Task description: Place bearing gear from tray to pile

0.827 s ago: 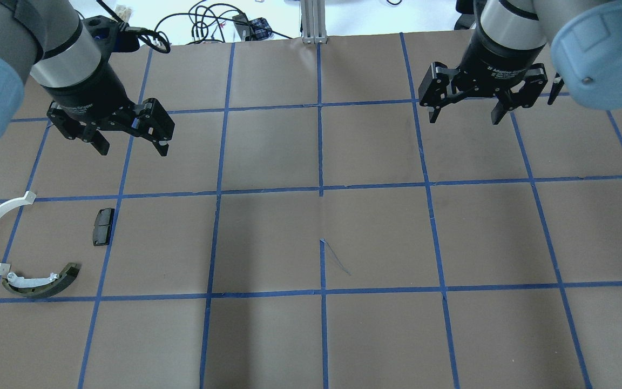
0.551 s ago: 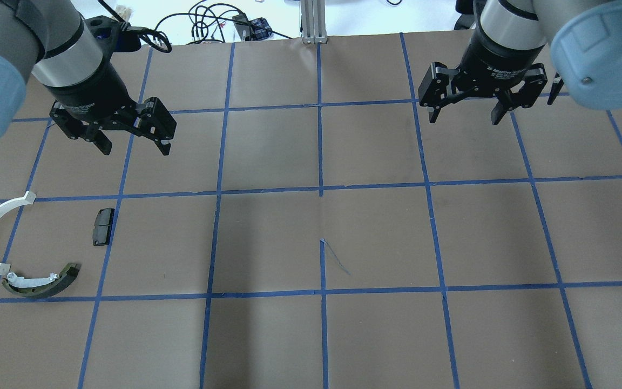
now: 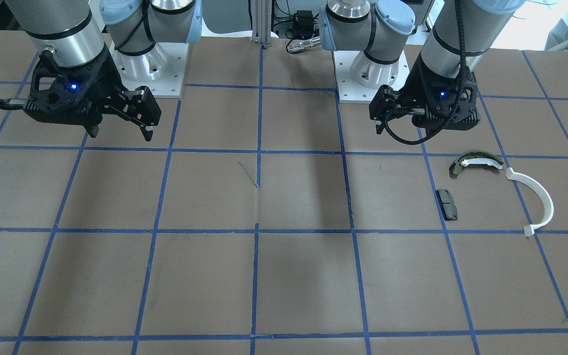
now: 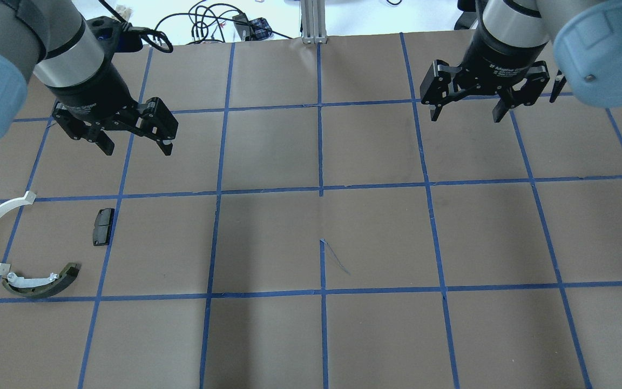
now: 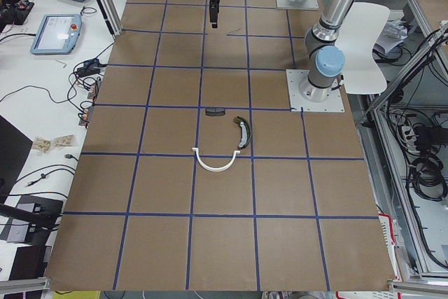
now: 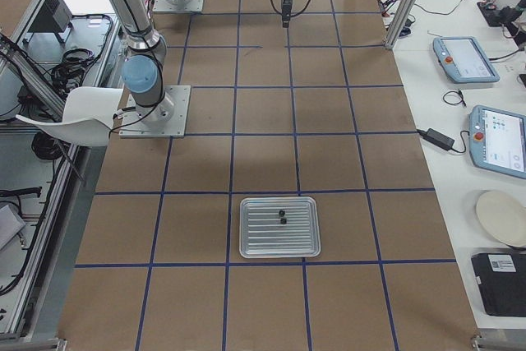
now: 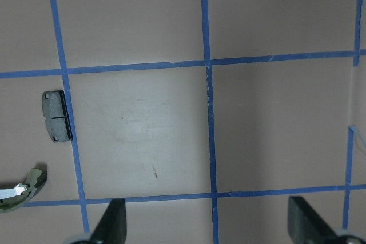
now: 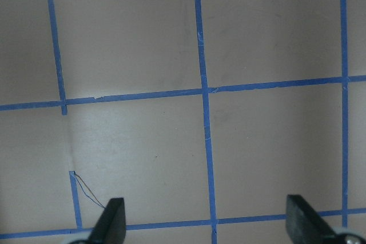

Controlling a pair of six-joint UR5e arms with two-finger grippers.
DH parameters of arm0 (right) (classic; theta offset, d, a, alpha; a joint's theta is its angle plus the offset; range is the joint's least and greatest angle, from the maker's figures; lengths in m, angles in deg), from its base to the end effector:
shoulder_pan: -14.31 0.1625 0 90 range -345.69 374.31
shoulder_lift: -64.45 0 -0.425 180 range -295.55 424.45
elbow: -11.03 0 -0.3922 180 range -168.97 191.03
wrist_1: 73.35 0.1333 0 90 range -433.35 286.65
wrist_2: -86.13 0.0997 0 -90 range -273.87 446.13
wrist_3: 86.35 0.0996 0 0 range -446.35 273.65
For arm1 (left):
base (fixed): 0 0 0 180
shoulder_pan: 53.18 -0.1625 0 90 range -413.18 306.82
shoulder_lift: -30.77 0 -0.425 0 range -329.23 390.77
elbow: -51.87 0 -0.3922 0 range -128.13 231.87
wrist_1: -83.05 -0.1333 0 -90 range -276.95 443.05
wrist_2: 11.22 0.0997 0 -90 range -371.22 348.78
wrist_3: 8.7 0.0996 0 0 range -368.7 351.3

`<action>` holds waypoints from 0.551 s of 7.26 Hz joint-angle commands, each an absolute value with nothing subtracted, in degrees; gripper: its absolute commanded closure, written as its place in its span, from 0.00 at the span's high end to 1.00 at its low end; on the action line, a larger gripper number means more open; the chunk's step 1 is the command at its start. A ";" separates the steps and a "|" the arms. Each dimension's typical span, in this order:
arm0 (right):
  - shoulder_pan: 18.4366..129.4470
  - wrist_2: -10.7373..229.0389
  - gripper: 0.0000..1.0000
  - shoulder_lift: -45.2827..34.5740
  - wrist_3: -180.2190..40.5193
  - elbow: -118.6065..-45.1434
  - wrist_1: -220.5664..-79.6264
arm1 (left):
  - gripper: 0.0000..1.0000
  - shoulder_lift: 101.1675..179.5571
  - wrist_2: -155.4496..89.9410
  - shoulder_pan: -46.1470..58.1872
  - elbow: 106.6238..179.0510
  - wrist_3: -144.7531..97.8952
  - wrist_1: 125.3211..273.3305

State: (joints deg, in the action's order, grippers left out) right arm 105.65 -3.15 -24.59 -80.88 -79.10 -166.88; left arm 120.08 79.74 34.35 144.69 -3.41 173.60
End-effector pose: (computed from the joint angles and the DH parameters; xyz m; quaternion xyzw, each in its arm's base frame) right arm 0.1463 -0.4998 0.4847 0.0359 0.9991 -0.0209 0.0075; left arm -0.1107 -0.4870 0.4688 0.0248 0.9994 0.0239 0.0068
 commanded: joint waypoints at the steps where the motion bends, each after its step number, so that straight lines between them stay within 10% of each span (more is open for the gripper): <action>1: 105.63 -3.08 1.00 -24.75 -80.73 -78.62 -166.69 | 1.00 120.24 79.83 34.28 144.77 -3.34 173.57; 4: 105.54 -3.34 1.00 -25.19 -80.46 -78.70 -166.07 | 1.00 120.24 80.27 34.28 144.86 -3.34 173.57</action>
State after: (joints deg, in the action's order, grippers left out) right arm 105.56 -3.18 -25.03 -80.58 -78.59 -166.22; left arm 120.24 80.15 34.28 144.83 -3.34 173.57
